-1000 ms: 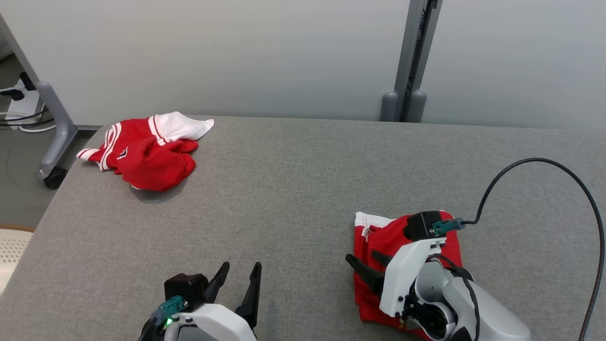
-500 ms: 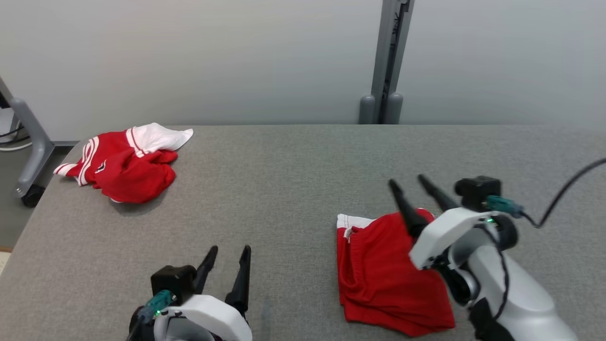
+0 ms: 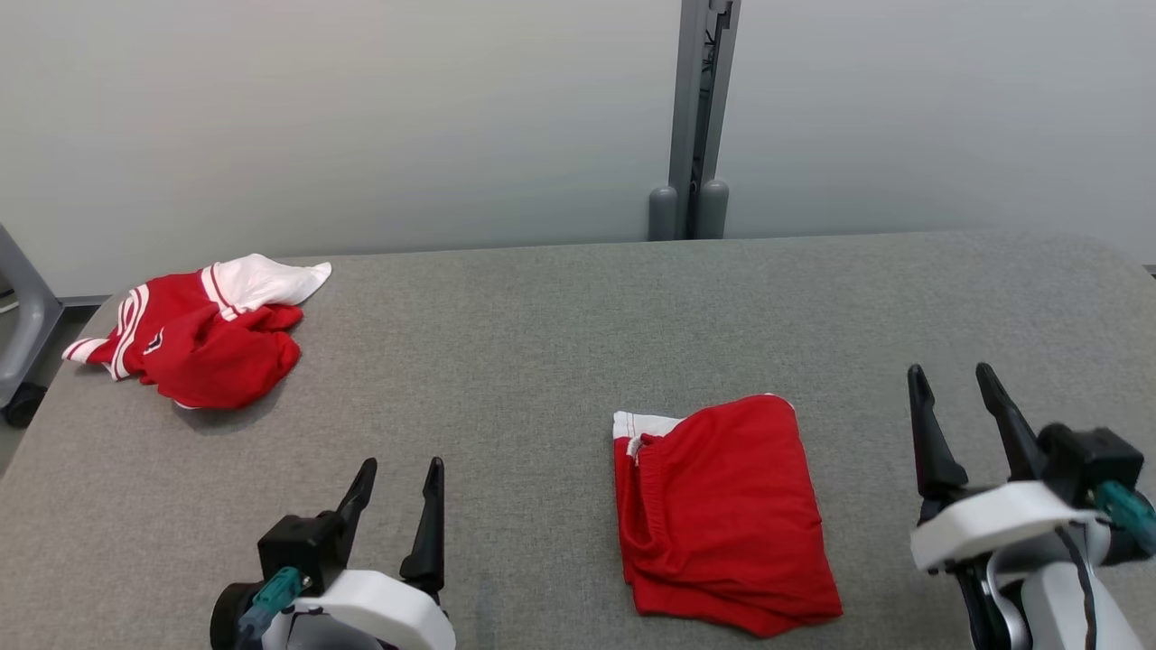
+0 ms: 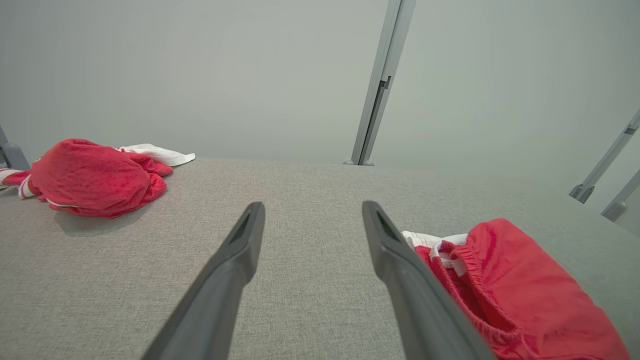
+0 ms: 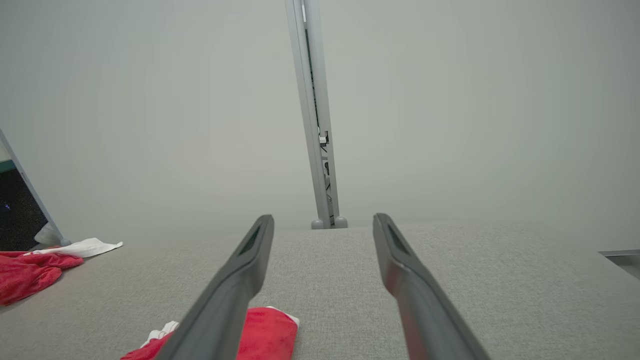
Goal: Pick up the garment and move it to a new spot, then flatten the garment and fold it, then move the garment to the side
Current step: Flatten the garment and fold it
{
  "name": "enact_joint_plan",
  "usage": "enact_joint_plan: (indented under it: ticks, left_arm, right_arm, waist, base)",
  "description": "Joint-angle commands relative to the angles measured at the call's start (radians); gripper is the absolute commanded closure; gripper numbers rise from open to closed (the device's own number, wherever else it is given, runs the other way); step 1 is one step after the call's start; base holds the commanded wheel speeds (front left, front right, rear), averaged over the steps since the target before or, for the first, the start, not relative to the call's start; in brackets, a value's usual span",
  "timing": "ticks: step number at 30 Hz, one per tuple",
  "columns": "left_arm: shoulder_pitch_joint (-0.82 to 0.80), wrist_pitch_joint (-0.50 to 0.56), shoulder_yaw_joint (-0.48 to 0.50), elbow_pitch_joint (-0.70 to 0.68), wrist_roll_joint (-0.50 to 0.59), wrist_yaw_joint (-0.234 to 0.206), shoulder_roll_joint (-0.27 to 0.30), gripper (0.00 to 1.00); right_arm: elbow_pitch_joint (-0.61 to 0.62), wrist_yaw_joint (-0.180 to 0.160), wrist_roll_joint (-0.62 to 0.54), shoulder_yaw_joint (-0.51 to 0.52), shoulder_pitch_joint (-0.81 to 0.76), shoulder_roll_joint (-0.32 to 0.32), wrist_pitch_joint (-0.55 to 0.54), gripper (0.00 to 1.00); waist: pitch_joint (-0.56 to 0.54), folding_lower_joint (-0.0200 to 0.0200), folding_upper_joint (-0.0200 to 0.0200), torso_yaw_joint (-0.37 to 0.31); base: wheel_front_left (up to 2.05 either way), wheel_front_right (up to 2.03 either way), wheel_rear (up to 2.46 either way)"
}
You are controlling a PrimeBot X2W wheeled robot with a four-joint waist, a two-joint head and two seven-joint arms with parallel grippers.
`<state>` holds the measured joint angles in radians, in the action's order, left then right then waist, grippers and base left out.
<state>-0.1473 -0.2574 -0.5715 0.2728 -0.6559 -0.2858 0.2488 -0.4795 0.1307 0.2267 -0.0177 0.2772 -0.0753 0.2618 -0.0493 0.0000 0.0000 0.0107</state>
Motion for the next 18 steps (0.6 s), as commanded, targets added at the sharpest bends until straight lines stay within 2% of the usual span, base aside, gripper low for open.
enact_joint_plan:
  ticks: [1, 8, 12, 18]
  left_arm:
    - [0.015, -0.008, 0.013, -0.011, 0.015, -0.003, 0.006, 0.00]
    - [0.101, -0.008, 0.102, -0.090, 0.081, 0.006, -0.012, 0.00]
    - [0.170, -0.008, 0.161, -0.128, 0.117, 0.012, -0.032, 0.00]
    - [0.217, -0.008, 0.209, -0.139, 0.156, 0.029, -0.049, 0.00]
  right_arm:
    - [0.042, 0.000, -0.017, 0.016, -0.037, 0.005, 0.004, 0.00]
    - [0.187, 0.000, -0.018, 0.042, -0.176, 0.022, -0.006, 0.00]
    - [0.227, 0.000, 0.019, 0.025, -0.224, 0.022, -0.012, 0.00]
    - [0.239, 0.000, 0.016, 0.024, -0.238, 0.022, -0.009, 0.00]
  waist:
    - [0.000, 0.0000, 0.0000, -0.003]
    - [-0.003, 0.0000, 0.0000, -0.011]
    - [-0.006, 0.0000, 0.0000, -0.014]
    - [-0.008, 0.0000, 0.0000, -0.006]
  base:
    - [0.00, 0.00, 0.00]
    - [0.00, 0.00, 0.00]
    - [0.00, 0.00, 0.00]
    - [0.00, 0.00, 0.00]
